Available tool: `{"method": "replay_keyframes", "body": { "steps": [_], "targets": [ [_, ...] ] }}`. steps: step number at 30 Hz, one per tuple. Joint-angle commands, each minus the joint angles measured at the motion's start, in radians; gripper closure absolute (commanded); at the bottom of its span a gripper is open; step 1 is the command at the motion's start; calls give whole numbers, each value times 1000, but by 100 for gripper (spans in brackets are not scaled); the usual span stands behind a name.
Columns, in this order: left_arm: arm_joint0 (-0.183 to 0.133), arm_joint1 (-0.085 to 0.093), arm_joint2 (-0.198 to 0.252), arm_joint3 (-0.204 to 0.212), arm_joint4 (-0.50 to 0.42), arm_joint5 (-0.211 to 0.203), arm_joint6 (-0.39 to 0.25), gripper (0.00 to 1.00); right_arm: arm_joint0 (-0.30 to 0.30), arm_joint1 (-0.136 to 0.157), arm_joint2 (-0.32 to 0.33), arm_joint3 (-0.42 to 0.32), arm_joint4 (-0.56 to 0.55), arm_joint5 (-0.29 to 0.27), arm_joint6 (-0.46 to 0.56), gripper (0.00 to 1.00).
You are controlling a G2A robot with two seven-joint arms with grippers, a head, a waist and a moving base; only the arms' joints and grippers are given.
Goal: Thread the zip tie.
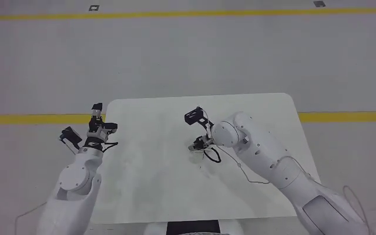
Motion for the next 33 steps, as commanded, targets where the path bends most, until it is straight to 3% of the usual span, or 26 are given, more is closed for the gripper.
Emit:
{"method": "replay_keyframes", "body": {
  "steps": [1,2,15,20,27,33],
  "targets": [
    [0,0,0,0,0,0,0,0,22,-14,-19,31,51,21,30,0],
    [0,0,0,0,0,0,0,0,29,-24,-22,51,105,33,34,0],
    [0,0,0,0,0,0,0,0,17,-28,-21,62,128,37,-1,0],
    [0,0,0,0,0,0,0,0,42,-53,-48,110,136,180,-20,0],
    [0,0,0,0,0,0,0,0,66,-102,-32,272,128,181,-26,0],
    [0,0,0,0,0,0,0,0,63,-109,-9,258,144,181,-51,0]
  ]
}}
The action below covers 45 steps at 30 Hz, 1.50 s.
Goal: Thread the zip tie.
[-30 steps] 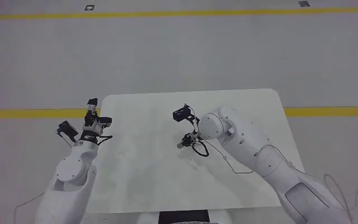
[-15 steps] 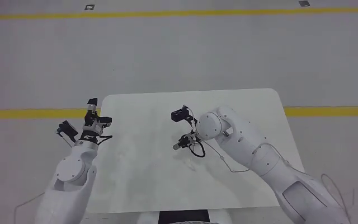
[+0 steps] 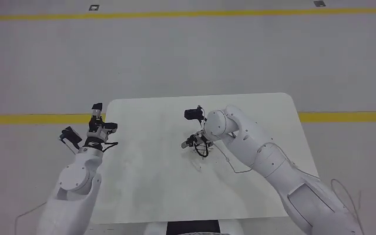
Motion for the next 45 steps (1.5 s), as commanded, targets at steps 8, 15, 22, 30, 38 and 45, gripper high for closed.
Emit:
{"method": "replay_keyframes", "body": {
  "steps": [8,15,22,30,38,45],
  "targets": [
    [0,0,0,0,0,0,0,0,-17,-1,19,32,37,0,-8,0],
    [0,0,0,0,0,0,0,0,-23,-12,45,67,74,0,-6,0],
    [0,0,0,0,0,0,0,0,-26,-12,45,68,75,-2,-12,0],
    [0,0,0,0,0,0,0,0,-51,-14,65,82,79,0,-23,0],
    [0,0,0,0,0,0,0,0,-51,-15,66,83,76,0,-23,0],
    [0,0,0,0,0,0,0,0,-66,-14,55,69,26,0,-59,0]
  ]
}}
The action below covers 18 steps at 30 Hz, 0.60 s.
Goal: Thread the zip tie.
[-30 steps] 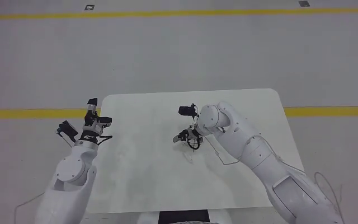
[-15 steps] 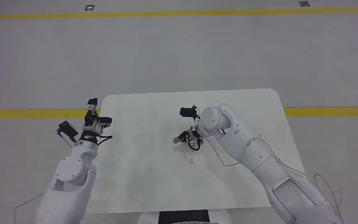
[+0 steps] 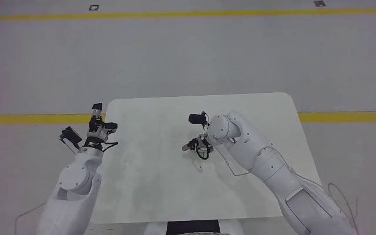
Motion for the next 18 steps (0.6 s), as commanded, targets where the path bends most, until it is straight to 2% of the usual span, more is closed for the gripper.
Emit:
{"method": "replay_keyframes", "body": {
  "steps": [1,5,7,18],
  "targets": [
    [0,0,0,0,0,0,0,0,1,0,1,-3,-11,0,6,49],
    [0,0,0,0,0,0,0,0,-3,-2,7,-8,-43,0,15,66],
    [0,0,0,0,0,0,0,0,-7,-4,14,-11,-59,0,20,71],
    [0,0,0,0,0,0,0,0,-38,-19,67,-25,-167,0,45,76]
  ]
}}
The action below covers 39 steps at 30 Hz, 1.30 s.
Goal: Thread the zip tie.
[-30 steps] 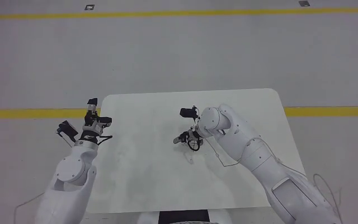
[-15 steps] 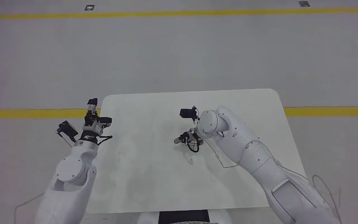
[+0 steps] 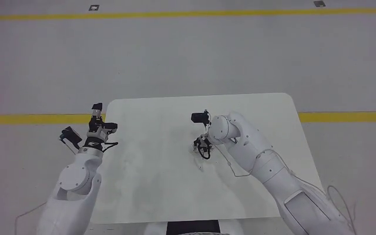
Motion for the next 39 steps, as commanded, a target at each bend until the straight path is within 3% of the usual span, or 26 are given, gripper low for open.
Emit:
{"method": "replay_keyframes", "body": {
  "steps": [1,11,23,39],
  "targets": [
    [0,0,0,0,0,0,0,0,-7,-5,9,1,-27,0,4,77],
    [0,0,0,0,0,0,0,0,-37,-45,34,27,-153,0,8,76],
    [0,0,0,0,0,0,0,0,-56,-117,68,60,-324,0,33,76],
    [0,0,0,0,0,0,0,0,-91,-200,146,76,-497,0,58,82]
  ]
}}
